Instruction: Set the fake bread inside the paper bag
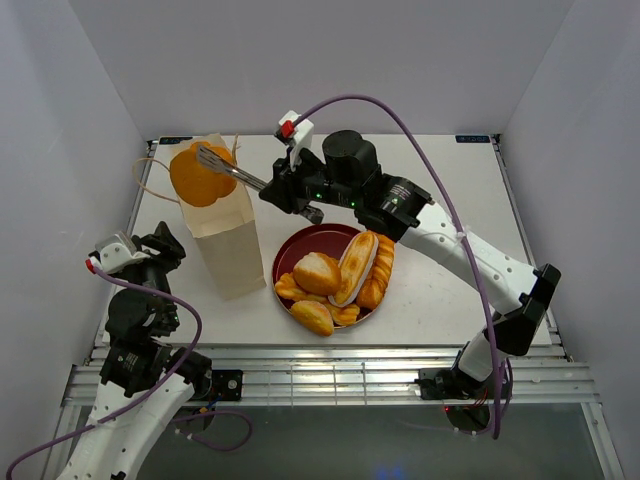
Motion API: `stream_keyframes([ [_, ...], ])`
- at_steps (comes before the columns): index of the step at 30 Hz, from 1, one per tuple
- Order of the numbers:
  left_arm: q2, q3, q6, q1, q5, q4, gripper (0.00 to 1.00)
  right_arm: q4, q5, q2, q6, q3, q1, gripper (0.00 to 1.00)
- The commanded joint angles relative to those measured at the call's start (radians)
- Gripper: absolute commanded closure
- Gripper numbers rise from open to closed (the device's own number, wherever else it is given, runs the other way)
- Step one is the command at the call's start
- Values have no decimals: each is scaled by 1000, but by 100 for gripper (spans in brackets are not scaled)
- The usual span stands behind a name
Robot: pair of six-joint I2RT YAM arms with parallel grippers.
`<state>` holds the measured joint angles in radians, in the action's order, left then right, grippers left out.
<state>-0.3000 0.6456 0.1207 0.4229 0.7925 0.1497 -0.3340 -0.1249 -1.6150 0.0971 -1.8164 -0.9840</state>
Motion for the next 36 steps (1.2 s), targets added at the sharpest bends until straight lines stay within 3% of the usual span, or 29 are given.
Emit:
stream_keyframes([
  [1,-1,-3,2,5,-16,1,30,96,11,6,-13,-3,-5,72],
  [12,-1,-3,4,7,-18,2,30,93,1,9,-2,-1,-5,58],
  [36,-2,-3,2,8,-13,2,31,158,-93,165,42,106,-7,58],
])
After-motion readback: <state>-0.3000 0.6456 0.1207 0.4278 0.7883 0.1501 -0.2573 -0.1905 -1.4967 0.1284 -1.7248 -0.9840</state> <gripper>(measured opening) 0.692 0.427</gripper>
